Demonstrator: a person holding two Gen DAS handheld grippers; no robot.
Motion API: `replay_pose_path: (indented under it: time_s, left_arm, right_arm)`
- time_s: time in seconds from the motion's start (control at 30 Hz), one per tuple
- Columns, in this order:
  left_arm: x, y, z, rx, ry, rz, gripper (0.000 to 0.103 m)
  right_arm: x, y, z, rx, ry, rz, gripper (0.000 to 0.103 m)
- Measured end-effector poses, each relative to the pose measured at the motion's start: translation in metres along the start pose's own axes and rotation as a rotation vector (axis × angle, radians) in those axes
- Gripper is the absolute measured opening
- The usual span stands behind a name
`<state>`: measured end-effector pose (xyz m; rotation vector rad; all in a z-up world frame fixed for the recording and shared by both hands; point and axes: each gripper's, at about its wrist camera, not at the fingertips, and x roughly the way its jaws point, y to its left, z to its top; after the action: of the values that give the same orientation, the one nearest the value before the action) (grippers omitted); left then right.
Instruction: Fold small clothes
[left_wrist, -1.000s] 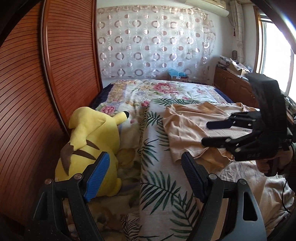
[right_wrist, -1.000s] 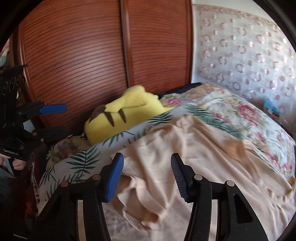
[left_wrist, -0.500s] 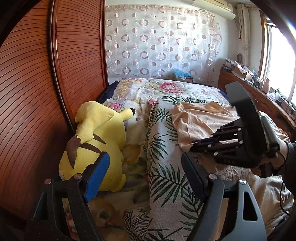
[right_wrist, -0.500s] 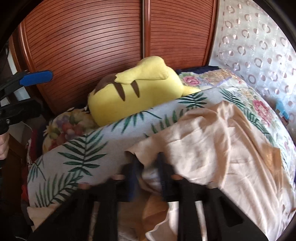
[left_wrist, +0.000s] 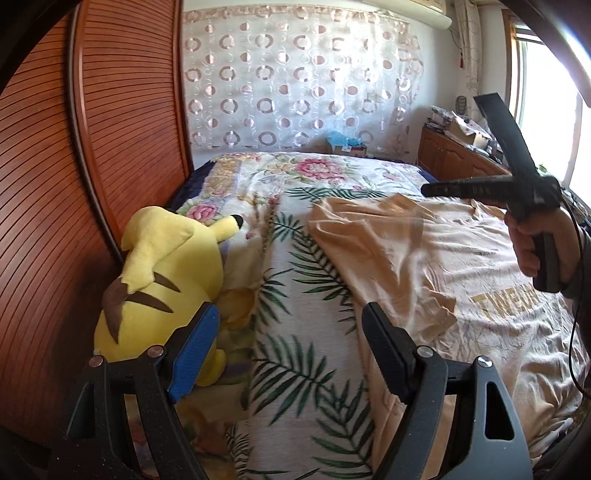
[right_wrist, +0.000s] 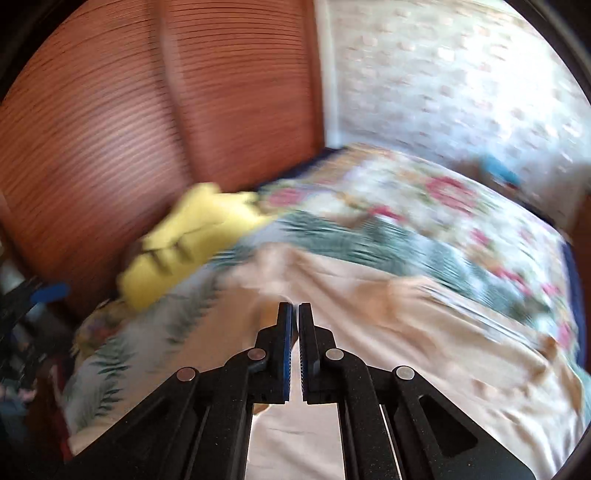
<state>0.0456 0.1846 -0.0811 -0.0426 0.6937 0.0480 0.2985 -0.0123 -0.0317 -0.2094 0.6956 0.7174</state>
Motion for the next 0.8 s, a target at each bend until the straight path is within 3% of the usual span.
replay_pose_path:
  time_s: [0.1,0.2,0.37,0.63,0.8]
  left_arm:
    - [0.004,-0.012,0.001,0.018,0.009,-0.009,0.08]
    - [0.011,-0.019,0.001,0.026,0.024,-0.018,0.08]
    - [0.019,-0.026,0.0,0.03,0.043,-0.026,0.08]
    - [0.025,-0.026,-0.004,0.013,0.064,-0.034,0.08]
    - [0.029,-0.027,-0.006,0.007,0.073,-0.034,0.08]
  right_arm:
    - [0.005,-0.007,-0.007,0.011,-0.002,-0.044,0.009]
    - [0.011,0.005,-0.017,0.004,-0.001,-0.016,0.01]
    - [0.024,0.014,-0.026,-0.032,0.038,0.006,0.036]
    - [0.074,0.008,-0.025,0.004,0.094,0.022,0.036]
    - [0.069,0.011,-0.02,-0.033,0.086,0.04,0.033]
